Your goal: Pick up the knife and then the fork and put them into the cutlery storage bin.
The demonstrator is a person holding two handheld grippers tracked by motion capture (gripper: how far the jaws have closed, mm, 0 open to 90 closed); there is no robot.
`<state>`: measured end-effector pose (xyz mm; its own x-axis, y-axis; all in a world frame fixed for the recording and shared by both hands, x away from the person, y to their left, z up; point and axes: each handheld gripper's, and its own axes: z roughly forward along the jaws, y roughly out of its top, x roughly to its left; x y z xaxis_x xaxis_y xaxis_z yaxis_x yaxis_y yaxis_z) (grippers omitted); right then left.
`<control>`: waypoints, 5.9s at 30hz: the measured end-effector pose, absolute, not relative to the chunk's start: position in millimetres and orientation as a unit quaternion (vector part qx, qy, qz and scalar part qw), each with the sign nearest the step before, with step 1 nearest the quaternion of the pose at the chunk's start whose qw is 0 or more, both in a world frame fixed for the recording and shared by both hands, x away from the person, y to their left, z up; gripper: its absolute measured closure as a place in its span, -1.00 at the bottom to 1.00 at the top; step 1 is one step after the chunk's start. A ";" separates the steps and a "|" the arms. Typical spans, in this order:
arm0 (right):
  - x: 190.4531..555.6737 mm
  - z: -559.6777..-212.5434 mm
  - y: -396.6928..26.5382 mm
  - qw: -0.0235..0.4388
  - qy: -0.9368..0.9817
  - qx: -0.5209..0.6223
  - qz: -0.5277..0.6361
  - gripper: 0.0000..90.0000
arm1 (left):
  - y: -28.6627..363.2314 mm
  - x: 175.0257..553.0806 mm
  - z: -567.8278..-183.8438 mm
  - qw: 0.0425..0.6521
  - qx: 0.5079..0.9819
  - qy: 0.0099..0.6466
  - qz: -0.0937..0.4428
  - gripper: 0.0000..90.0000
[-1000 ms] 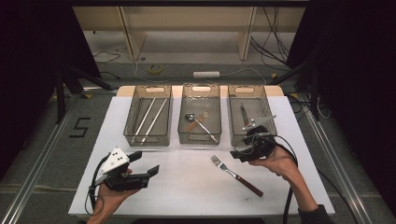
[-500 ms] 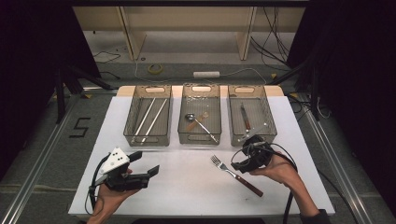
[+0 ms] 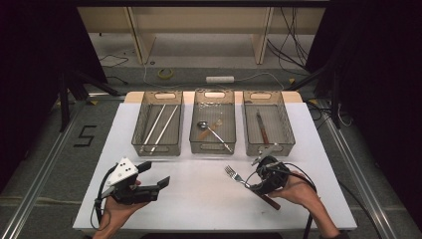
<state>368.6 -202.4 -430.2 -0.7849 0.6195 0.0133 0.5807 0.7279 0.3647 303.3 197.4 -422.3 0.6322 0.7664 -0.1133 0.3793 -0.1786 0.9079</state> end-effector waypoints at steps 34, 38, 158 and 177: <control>361.0 -456.6 -207.1 0.032 0.944 0.304 0.121 0.61 | 196.1 303.2 -422.8 0.512 0.744 0.385 0.190 -0.61; 361.1 -456.8 -206.5 0.036 0.945 0.304 0.118 0.68 | 196.1 303.3 -422.8 0.512 0.744 0.385 0.190 -0.61; 522.5 -377.2 -260.9 0.094 0.787 0.519 0.320 0.72 | 198.1 304.3 -423.1 0.513 0.741 0.389 0.193 -0.61; 531.3 -392.9 -256.1 0.100 0.776 0.546 0.300 0.72 | 197.9 304.1 -423.2 0.513 0.741 0.388 0.193 -0.61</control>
